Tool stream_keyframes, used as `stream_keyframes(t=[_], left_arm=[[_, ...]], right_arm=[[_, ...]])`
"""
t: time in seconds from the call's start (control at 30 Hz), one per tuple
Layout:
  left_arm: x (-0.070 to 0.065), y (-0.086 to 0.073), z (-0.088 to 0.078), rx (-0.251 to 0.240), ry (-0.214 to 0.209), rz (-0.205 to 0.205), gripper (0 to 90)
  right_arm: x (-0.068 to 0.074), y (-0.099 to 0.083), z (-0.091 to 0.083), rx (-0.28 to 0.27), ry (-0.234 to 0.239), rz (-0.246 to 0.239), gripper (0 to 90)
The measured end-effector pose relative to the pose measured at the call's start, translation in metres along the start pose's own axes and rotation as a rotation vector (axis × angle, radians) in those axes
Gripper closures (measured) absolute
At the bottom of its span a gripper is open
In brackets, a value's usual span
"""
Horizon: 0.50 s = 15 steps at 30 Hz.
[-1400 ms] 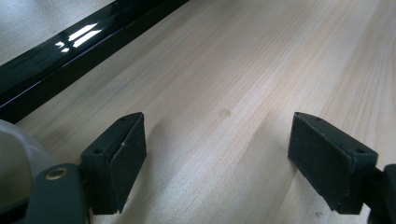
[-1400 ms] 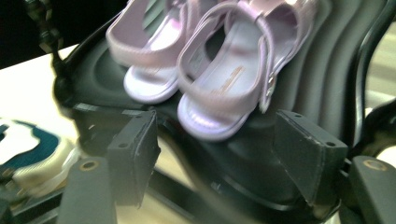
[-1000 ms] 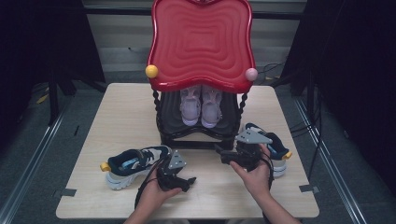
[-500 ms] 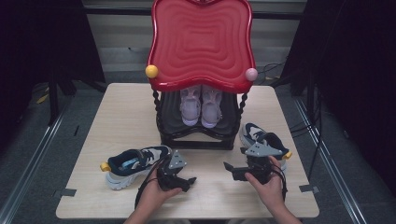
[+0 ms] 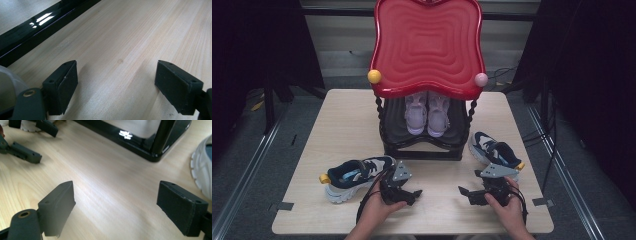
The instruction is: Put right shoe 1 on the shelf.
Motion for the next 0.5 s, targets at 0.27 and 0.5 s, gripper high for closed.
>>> stream_keyframes(t=[0.27, 0.5], left_arm=[[0.0, 0.0, 0.0, 0.0, 0.0, -0.001, 18.1], [-0.001, 0.0, 0.001, -0.005, -0.001, 0.001, 17.5]], right_arm=[[-0.005, -0.021, -0.001, 0.046, 0.011, 0.01, 14.0], [-0.008, -0.031, 0.001, 0.087, 0.012, -0.021, 14.0]])
Point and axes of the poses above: each handheld gripper's, and its own axes: z roughly forward along the jaws, y roughly out of its top, x roughly to its left, the point moved 7 cm from there along z, roughly forward along the jaws, and after that the axes turned 6 degrees about z, right-handed, at the moved point
